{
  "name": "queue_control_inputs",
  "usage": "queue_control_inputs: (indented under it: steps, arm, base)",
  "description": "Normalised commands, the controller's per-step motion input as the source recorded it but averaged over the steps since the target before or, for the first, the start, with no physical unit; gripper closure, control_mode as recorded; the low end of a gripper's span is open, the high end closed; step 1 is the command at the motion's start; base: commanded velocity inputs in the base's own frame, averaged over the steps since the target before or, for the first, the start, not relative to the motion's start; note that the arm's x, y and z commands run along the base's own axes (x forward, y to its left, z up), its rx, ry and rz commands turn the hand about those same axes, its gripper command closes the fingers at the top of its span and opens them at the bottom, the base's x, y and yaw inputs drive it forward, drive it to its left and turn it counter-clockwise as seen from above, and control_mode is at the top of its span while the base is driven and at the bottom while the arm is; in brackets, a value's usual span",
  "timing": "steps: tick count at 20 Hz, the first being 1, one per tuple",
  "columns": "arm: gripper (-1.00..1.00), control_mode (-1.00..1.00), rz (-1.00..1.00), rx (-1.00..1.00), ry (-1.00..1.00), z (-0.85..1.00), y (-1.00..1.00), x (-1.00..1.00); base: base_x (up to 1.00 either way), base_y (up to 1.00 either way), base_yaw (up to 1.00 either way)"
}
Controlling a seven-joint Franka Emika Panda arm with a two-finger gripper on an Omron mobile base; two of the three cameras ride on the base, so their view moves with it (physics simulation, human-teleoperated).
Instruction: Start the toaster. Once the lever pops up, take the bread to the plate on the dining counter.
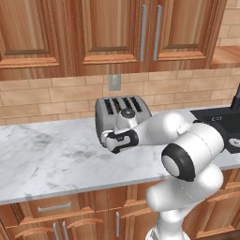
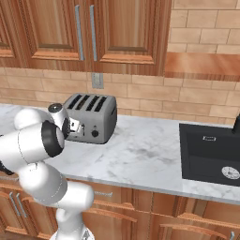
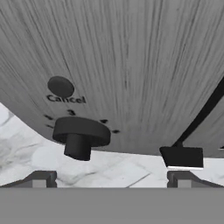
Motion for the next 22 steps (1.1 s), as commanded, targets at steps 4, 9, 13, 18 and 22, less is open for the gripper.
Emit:
queue_control_inputs:
  steps: [4, 9, 13, 18, 22]
  arm:
    - [-1.0, -1.0, 0.0, 0.0, -0.07, 0.15, 0.0, 0.0]
    - [-1.0, -1.0, 0.0, 0.0, -0.07, 0.22, 0.0, 0.0]
    - [-1.0, -1.0, 0.0, 0.0, -0.16, 0.28, -0.02, -0.04]
    - [-1.0, -1.0, 0.0, -0.02, -0.34, 0.21, 0.0, -0.11]
    - [-1.0, -1.0, 0.0, 0.0, -0.28, 0.32, 0.0, -0.01]
  base:
    - [0.0, 0.0, 0.0]
    - [0.0, 0.0, 0.0]
    - [0.0, 0.0, 0.0]
    - [0.0, 0.0, 0.0]
    - [0.0, 0.0, 0.0]
